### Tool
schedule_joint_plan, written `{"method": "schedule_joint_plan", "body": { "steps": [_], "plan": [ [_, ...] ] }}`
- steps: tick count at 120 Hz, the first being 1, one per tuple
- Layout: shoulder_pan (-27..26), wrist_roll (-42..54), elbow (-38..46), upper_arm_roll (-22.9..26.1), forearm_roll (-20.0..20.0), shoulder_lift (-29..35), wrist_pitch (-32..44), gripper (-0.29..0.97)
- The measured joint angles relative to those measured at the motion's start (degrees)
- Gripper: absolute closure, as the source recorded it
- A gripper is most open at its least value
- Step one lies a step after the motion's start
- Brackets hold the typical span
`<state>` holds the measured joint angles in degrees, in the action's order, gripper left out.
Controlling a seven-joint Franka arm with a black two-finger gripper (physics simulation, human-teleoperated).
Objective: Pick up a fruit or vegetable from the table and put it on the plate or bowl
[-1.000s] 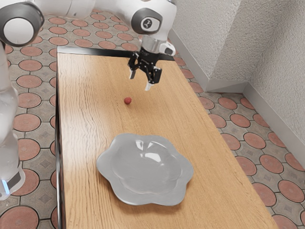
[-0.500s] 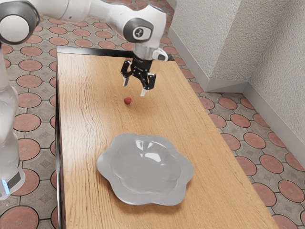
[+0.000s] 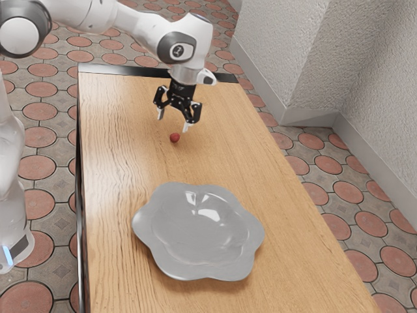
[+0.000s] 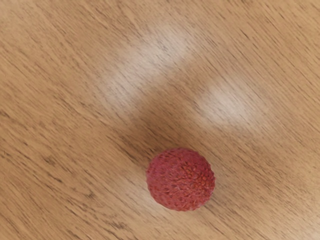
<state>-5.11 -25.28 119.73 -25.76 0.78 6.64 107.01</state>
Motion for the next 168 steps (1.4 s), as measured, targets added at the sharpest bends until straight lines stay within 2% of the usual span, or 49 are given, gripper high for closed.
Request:
{"method": "schedule_joint_plan", "body": {
  "steps": [168],
  "plan": [
    [-1.94, -0.93, 2.86, -1.55, 0.4, -3.1, 3.76, 0.0]
  ]
}}
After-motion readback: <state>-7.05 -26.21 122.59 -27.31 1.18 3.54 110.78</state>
